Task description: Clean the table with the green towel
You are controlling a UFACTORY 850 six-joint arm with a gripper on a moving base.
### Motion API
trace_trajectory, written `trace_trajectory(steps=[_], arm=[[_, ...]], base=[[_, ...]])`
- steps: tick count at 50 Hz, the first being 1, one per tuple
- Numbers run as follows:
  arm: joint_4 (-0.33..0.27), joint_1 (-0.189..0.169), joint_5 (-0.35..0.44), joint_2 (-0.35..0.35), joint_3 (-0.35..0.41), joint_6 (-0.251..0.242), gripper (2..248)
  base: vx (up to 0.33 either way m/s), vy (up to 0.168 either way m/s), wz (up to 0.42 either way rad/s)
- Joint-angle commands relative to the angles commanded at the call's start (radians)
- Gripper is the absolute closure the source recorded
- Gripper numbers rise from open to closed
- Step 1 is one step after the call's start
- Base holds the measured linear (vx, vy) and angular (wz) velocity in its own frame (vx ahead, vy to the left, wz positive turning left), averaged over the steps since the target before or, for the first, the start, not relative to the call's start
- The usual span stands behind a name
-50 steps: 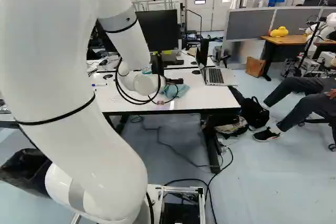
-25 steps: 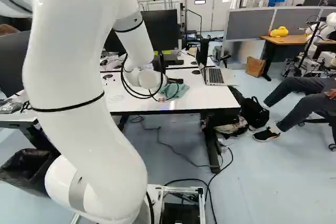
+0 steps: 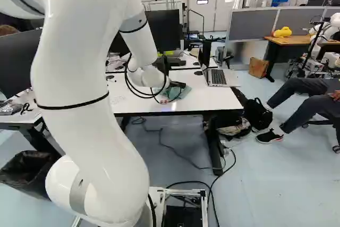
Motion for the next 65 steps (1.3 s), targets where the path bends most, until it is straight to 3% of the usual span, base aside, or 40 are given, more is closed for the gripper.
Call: trace_trajectory(steps=[12, 36, 37, 42, 43, 47, 48, 52, 53, 57, 58, 63, 64, 65], arm=[[0.000, -0.004, -0.049, -0.023, -0.027, 0.000, 3], [0.000, -0.005, -0.049, -0.030, -0.037, 0.000, 3], [0.000, -0.005, -0.049, -0.030, -0.037, 0.000, 34], [0.000, -0.005, -0.049, -0.030, -0.037, 0.000, 34], [0.000, -0.005, -0.049, -0.030, -0.037, 0.000, 70], [0.000, -0.005, -0.049, -0.030, -0.037, 0.000, 70], [0.000, -0.005, -0.049, -0.030, -0.037, 0.000, 104], [0.000, -0.005, -0.049, -0.030, -0.037, 0.000, 104], [0.000, -0.005, -0.049, -0.030, -0.037, 0.000, 138], [0.000, -0.005, -0.049, -0.030, -0.037, 0.000, 138], [0.000, -0.005, -0.049, -0.030, -0.037, 0.000, 172], [0.000, -0.005, -0.049, -0.030, -0.037, 0.000, 172], [0.000, -0.005, -0.049, -0.030, -0.037, 0.000, 196], [0.000, -0.005, -0.049, -0.030, -0.037, 0.000, 196]], base=[[0.000, 0.000, 0.000], [0.000, 0.000, 0.000], [0.000, 0.000, 0.000], [0.000, 0.000, 0.000], [0.000, 0.000, 0.000], [0.000, 0.000, 0.000], [0.000, 0.000, 0.000], [0.000, 0.000, 0.000], [0.000, 0.000, 0.000], [0.000, 0.000, 0.000], [0.000, 0.000, 0.000], [0.000, 0.000, 0.000], [0.000, 0.000, 0.000], [0.000, 0.000, 0.000]])
